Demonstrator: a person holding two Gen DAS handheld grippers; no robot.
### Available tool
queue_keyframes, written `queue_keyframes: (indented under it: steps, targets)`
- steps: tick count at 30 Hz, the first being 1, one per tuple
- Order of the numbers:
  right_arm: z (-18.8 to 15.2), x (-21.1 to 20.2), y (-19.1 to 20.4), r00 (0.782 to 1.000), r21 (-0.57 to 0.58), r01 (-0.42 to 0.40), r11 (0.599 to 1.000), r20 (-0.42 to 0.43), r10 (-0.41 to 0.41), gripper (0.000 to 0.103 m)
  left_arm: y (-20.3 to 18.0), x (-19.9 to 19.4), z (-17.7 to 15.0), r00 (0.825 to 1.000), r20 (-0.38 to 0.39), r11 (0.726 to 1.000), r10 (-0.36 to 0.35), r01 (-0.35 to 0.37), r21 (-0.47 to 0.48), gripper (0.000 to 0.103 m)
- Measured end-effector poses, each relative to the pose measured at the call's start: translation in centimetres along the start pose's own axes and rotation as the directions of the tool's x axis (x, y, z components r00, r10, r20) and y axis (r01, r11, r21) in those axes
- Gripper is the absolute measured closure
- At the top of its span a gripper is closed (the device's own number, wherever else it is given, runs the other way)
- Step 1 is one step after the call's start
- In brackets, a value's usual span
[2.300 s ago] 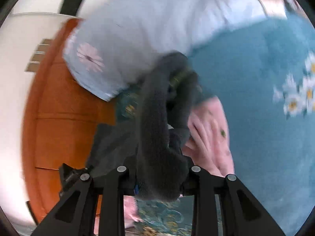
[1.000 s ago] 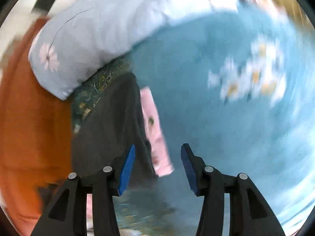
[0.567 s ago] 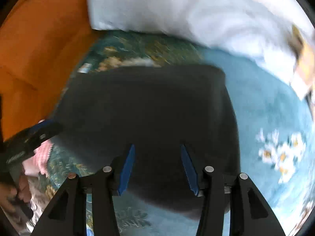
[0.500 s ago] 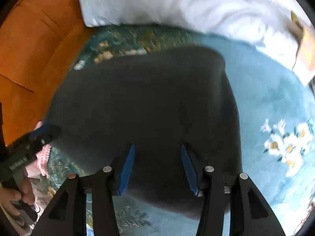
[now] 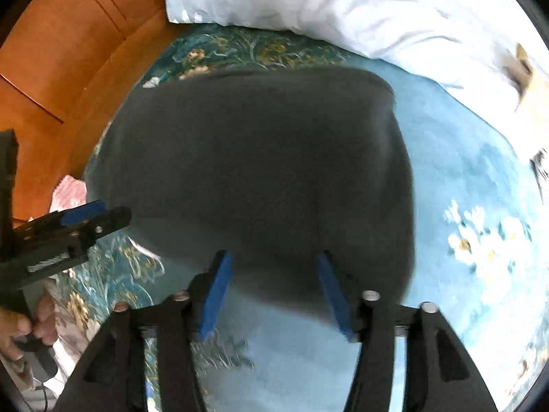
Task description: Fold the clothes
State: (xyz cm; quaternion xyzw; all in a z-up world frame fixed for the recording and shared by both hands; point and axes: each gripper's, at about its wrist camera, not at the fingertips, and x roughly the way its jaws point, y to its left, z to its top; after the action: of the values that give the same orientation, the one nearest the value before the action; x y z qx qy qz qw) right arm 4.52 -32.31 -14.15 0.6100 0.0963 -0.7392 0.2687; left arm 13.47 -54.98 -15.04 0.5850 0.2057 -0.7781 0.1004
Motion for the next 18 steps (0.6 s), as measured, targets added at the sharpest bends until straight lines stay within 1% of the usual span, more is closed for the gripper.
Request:
queue_keyframes:
  steps: [3,4,6,8,10,12,14,16,17,18]
  targets:
    - [-1.5,-0.4,-0.9,1.000,0.053,-0.012,0.999,-0.016,0.013,0.035,-1.1,-0.3,-1.5,0.999,-0.026,0.999,-0.023,0.022,-0.041,0.025]
    - [-2.0,-0.9,-1.3,1.000,0.059,-0.008,0.998,-0.011,0.009,0.028,-1.5,-0.5,-2.0,0.999,-0.036,0.998,-0.040,0.038,-0.057,0.025]
    - [-2.9,-2.0,-1.9,1.000,0.051,-0.006,0.999,0.004,0.006,0.025,-2.2,-0.9,-3.0,0.996,-0.057,0.994,-0.071,0.066,-0.089,0.025]
    - [-3.3,-2.6,-2.3,1.000,0.031,-0.008,0.999,0.004,0.008,0.013,-3.1,-1.4,-3.8,0.997,-0.068,0.994,-0.045,0.038,-0.104,0.024]
    - [-3.8,-3.3,-2.7,1.000,0.004,-0.012,1.000,0.016,0.012,0.007,-4.2,-1.7,-4.4,0.997,-0.079,0.994,-0.008,-0.001,-0.111,0.023]
    - [-4.0,-3.8,-3.4,0.999,-0.012,-0.033,0.999,0.016,0.033,0.005,-5.2,-2.0,-5.0,0.996,-0.084,0.990,-0.004,-0.008,-0.138,0.021]
    - [-4.3,-4.2,-4.1,0.999,-0.028,-0.045,0.999,0.014,0.045,0.005,-6.1,-2.6,-5.6,0.997,-0.073,0.985,0.007,-0.020,-0.173,0.017]
    - [-4.6,-4.6,-4.9,0.999,-0.053,-0.050,0.997,0.016,0.051,0.003,-7.0,-3.2,-6.2,0.998,-0.061,0.977,0.025,-0.038,-0.208,0.001]
    - [-4.7,-4.9,-5.3,0.998,-0.068,-0.058,0.996,0.019,0.059,0.000,-7.4,-3.5,-6.4,0.998,-0.057,0.972,0.028,-0.040,-0.230,0.000]
    - [-4.7,-5.1,-5.6,0.997,-0.086,-0.069,0.994,0.024,0.071,0.000,-7.7,-3.7,-6.6,0.998,-0.053,0.967,0.029,-0.042,-0.253,0.000]
